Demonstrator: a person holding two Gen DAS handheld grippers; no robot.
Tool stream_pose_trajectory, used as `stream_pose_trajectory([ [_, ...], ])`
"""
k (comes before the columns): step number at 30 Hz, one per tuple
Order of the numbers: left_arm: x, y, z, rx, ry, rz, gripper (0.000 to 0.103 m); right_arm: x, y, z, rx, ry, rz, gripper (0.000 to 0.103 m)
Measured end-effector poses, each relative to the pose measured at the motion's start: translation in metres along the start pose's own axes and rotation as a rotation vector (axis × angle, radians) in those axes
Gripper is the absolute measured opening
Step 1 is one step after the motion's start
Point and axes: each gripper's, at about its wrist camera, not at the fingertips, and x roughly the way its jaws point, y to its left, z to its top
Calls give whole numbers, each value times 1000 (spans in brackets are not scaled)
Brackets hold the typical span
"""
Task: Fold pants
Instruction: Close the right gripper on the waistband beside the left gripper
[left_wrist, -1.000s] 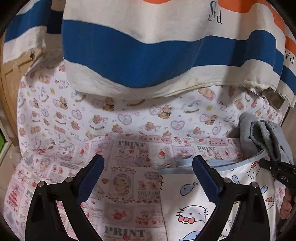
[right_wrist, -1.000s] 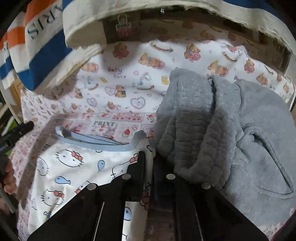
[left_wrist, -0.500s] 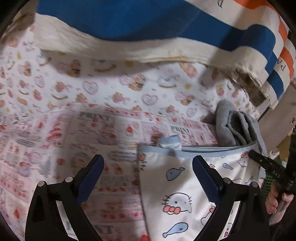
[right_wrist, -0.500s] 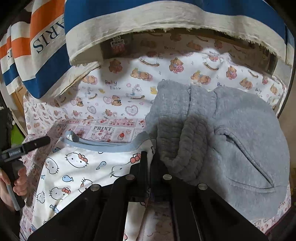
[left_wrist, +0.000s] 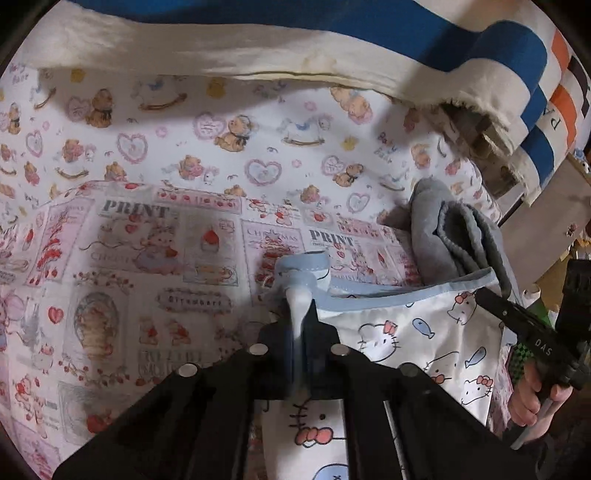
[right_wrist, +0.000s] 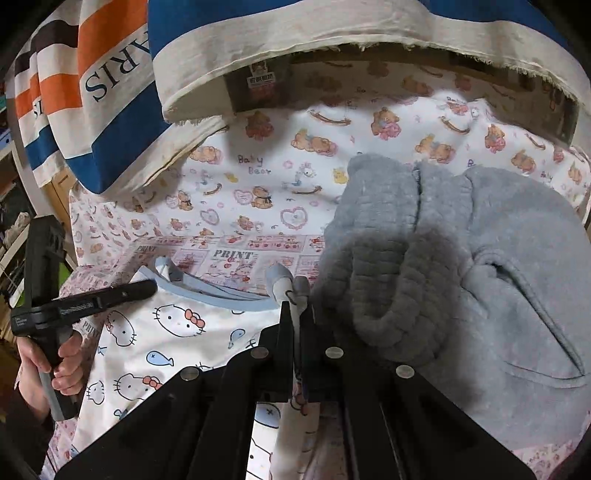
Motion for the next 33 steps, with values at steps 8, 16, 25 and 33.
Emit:
stream_pose_trajectory([
  [8, -38, -2, 9, 33, -142, 58, 3, -12, -11, 4, 54, -73, 59, 2],
  [16, -33, -8, 7, 108, -147, 169, 3, -1, -11, 0, 53, -66, 56, 2],
  [25, -65, -24, 5, 167, -224, 124, 3, -22, -12, 5, 44, -86, 117, 2],
  [33, -122, -46, -22, 250, -277, 49, 3, -90, 2, -15, -57, -95, 199, 2],
])
